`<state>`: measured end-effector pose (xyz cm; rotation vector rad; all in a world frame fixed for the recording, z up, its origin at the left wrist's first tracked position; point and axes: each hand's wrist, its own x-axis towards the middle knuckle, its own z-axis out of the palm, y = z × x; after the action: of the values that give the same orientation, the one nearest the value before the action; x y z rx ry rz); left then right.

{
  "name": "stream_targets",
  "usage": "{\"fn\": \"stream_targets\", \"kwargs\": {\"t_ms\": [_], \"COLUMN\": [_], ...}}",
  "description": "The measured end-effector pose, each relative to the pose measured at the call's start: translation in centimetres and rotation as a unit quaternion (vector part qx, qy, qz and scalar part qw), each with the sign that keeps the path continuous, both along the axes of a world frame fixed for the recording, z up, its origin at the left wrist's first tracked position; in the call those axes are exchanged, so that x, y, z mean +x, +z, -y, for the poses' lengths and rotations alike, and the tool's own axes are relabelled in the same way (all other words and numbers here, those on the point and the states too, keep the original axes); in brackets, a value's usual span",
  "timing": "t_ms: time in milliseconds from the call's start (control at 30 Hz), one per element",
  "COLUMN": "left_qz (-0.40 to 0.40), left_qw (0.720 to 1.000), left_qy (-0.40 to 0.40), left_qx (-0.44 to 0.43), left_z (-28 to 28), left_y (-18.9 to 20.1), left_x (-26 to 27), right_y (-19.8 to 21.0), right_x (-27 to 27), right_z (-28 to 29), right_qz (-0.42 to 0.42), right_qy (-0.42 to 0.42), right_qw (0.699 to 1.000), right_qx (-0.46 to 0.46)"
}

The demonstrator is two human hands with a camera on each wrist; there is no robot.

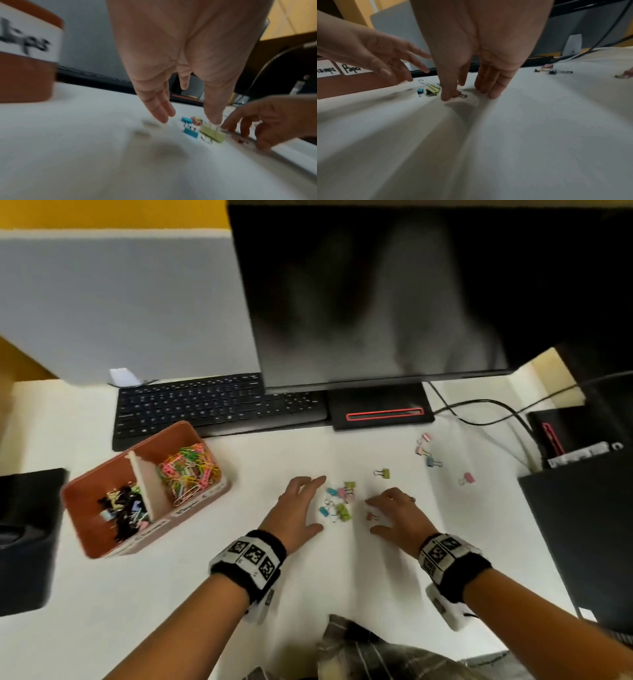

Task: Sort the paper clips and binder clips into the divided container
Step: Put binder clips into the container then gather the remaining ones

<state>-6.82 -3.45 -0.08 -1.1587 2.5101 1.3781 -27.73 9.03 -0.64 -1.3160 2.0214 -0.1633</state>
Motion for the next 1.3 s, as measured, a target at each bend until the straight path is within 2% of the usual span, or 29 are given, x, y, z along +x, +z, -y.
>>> {"fn": "stream_targets", "kwargs": {"t_ms": [133,333,467,533,733,1100,1200,1300], "left_qz": [0.072,0.022,0.026,0.037,0.038,0.078,0.042,-0.015], "left_qw": [0.995,0.998,0.997,0.997,0.995,0.993,0.996,0.999], "left_qy": [-0.060,-0.028,-0.002,0.027,0.089,0.081,0.082,0.043], "left_qx": [-0.033,-0.049,-0.069,-0.066,-0.026,-0.043,-0.015,0.010], "left_z": [0.0,0.7,0.7,0.7,0.3,0.5,0.4,-0.5], "left_y": [-2.4,-3.2,-3.0,-3.0,-3.1,-2.7,-2.1,-1.1], "left_x": [-3.4,-4.0,-3.6,-3.3,-2.9,-2.2,-2.5,-3.5], "right_y": [-1.3,-1.3,-0.6,-0.7,-0.8,-1.3,-1.5,-1.7], "right_x": [-0.7,-1.4,-1.5,-1.4,-0.5,-0.2,-0.5,-1.0], "right_z": [0.5,1.9,3.3,4.3,6.4,4.9,4.3,3.7], "right_qz": [0.029,0.062,0.109,0.109,0.089,0.076,0.078,0.085], "right_qy": [0.002,0.022,0.011,0.030,0.094,0.049,0.033,0.029], "right_qw": [0.999,0.998,0.994,0.992,0.991,0.995,0.996,0.995], "right_qx": [-0.033,-0.013,-0.028,-0.048,-0.034,-0.043,-0.040,-0.041]}}
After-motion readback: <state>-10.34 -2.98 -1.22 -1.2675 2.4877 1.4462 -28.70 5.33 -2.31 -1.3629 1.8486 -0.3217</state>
